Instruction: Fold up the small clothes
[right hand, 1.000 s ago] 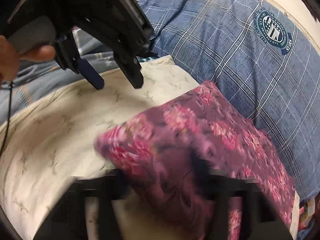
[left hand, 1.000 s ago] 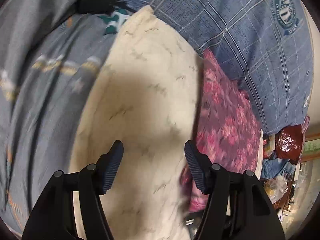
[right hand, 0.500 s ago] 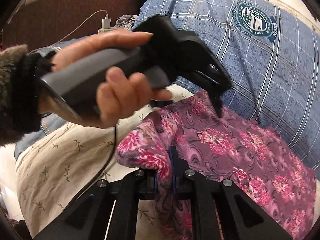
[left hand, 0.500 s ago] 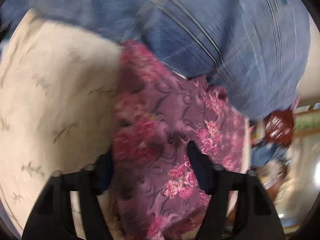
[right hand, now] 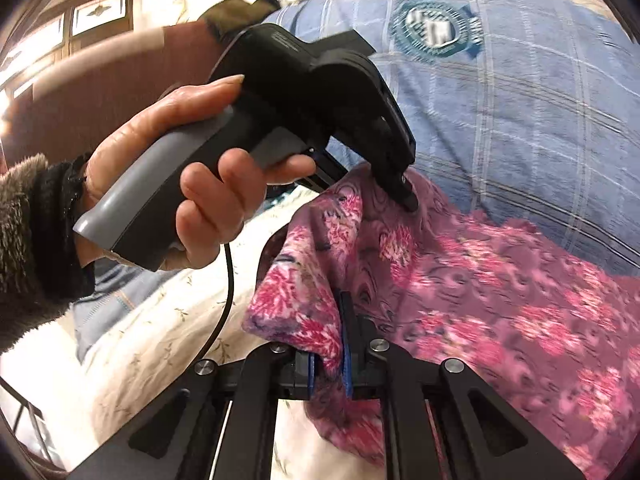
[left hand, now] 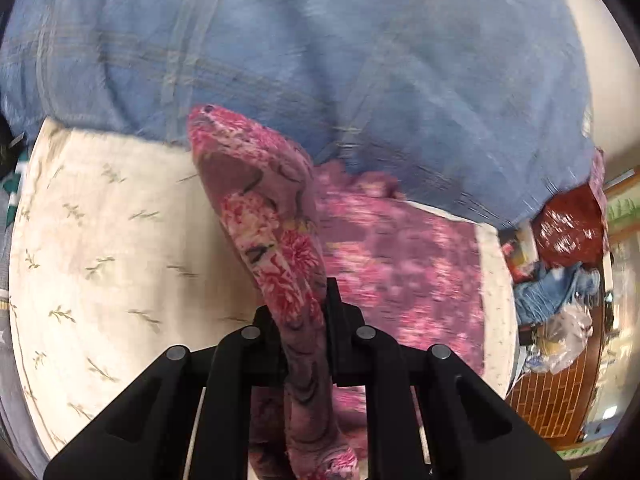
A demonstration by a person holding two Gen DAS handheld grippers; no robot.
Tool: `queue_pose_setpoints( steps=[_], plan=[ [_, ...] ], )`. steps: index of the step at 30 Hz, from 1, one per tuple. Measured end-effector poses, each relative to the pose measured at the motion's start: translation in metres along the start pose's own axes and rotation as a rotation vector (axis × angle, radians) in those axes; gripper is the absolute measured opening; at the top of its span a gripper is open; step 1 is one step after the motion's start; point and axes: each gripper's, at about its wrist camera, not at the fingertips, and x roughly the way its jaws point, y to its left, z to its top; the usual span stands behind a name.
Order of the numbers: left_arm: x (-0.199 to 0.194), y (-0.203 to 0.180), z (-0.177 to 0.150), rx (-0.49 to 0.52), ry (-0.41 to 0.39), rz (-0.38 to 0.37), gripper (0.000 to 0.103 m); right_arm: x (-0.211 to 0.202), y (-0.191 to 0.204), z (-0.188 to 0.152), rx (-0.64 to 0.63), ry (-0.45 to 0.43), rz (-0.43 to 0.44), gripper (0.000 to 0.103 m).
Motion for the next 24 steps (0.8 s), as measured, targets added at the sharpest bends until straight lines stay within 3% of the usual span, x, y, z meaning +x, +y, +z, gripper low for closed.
queue_pose_setpoints(
  steps=[4,10,16,19,23,24],
  plan=[
    [-0.001,-0.052,-0.008,0.053,-0.019,-0.007,0.012,-0.042,-0.024,-0.007,0.06,-0.028,-0.02,0.007],
    [0.045,-0.12,-0.015,0.072,0.041,0.005,0.012,-0.091,-0.083,-0.041,0.242,-0.047,-0.039,0.007],
    [0.121,-0.153,-0.022,0.107,0.15,0.141,0.013,-0.095,-0.143,-0.09,0.44,-0.021,-0.018,0.008],
    [0.139,-0.153,-0.022,0.097,0.172,0.17,0.015,-0.088,-0.165,-0.109,0.512,-0.004,0.028,0.015],
    [0.14,-0.163,-0.017,0.116,0.23,0.187,0.031,-0.086,-0.177,-0.12,0.563,-0.036,0.134,0.033],
    [0.141,-0.165,-0.016,0.11,0.247,0.18,0.043,-0.089,-0.176,-0.122,0.569,-0.046,0.157,0.037]
  ],
)
